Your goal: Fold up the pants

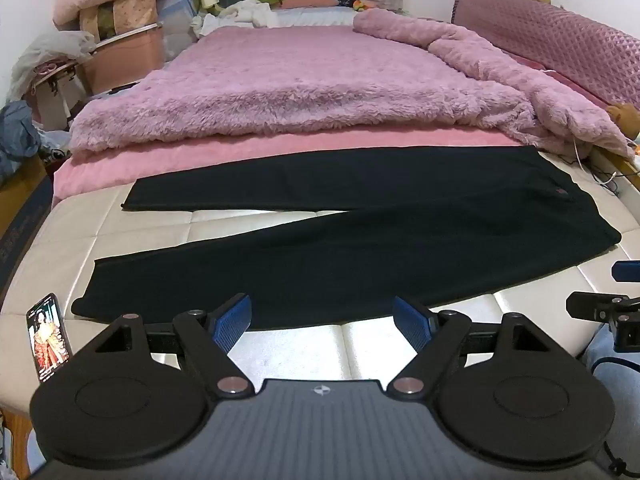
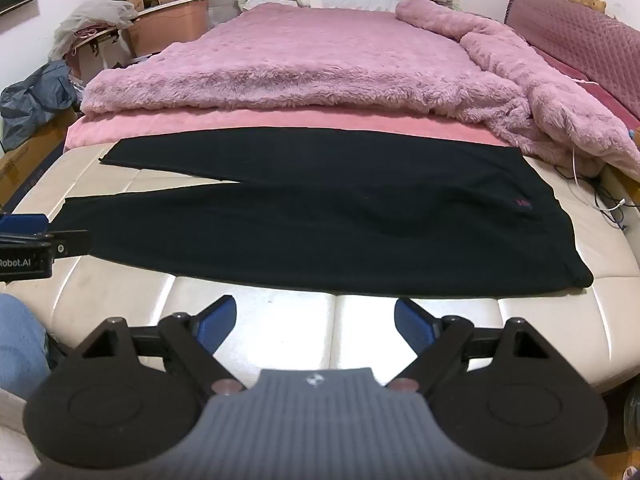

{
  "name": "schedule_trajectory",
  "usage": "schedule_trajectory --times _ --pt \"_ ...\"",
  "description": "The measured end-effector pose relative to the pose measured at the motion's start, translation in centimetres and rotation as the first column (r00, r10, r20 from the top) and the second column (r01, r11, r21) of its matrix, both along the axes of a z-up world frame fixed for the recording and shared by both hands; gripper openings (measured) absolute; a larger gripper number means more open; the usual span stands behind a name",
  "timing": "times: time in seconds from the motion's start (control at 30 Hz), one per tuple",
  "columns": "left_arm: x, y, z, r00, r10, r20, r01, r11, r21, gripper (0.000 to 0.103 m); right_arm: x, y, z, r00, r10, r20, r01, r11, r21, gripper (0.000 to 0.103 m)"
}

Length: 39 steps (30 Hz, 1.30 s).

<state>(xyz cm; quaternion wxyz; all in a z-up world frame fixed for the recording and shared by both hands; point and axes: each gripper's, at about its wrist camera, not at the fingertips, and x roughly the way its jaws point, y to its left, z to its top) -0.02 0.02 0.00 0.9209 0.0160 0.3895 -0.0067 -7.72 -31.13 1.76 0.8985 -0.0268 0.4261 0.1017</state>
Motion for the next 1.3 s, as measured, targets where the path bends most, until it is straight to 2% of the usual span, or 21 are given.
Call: schedule_trajectory --times 1.3 --pt "-0.2 -0.7 0.1 1.0 -0.006 0.0 0.006 1.0 0.008 0.094 0.0 -0.4 0.1 1.0 -0.012 0.005 0.012 1.0 0.011 0.082"
